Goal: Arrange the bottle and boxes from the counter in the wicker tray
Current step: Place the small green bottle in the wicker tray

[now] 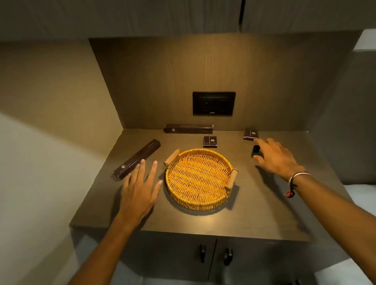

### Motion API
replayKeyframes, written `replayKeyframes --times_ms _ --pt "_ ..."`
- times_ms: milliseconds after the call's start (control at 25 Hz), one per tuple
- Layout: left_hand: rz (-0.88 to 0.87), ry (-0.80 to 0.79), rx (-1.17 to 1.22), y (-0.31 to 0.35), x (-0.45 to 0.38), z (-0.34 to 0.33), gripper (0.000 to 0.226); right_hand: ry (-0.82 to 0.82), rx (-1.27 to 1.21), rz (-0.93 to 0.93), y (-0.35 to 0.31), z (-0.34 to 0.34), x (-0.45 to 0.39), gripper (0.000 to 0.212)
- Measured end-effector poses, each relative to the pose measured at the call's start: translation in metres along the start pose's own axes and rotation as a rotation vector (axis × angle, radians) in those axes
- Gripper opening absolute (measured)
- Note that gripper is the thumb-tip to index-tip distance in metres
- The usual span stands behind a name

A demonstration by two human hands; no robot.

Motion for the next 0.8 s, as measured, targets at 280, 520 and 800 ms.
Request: replayKeyframes --times_ms 280,520,800 --pt "-0.006 -0.023 0.009 -0.021 -0.02 -0.038 0.059 -0.02 -0.255 -0.077 0.008 -0.013 -0.016 0.041" --pt "0.014 -0.062 0.034 -0.029 -0.026 -0.041 0.066 0.076 -0.332 -0.02 -0.005 -0.002 -0.028 0.03" --pt "0.027 -0.043 0.059 -0.033 -0.027 -0.046 0.064 0.048 -0.452 0.353 -0.1 0.037 -0.041 0.033"
Point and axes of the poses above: each hand's wrist, its own x-axis away from the middle knuckle, its own z-axis out of the back of the hand, y = z × x, the point moved 4 cm from there along -x, towards the middle knuckle, and after that the axes turned 11 degrees about x, right-handed, at the moved point
